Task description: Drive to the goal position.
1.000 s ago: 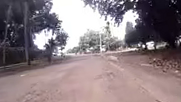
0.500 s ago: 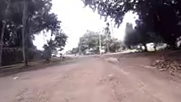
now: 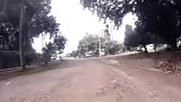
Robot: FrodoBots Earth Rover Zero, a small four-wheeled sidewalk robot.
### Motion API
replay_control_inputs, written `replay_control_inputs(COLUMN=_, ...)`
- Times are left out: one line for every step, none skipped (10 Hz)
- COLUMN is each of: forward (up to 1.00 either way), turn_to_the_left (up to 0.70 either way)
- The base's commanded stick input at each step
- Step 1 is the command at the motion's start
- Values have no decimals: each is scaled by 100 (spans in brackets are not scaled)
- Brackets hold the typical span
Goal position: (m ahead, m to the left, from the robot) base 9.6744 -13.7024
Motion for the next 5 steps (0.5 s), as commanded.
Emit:
replay_control_inputs(forward=70, turn_to_the_left=0)
replay_control_inputs(forward=70, turn_to_the_left=0)
replay_control_inputs(forward=70, turn_to_the_left=0)
replay_control_inputs(forward=70, turn_to_the_left=0)
replay_control_inputs(forward=70, turn_to_the_left=0)
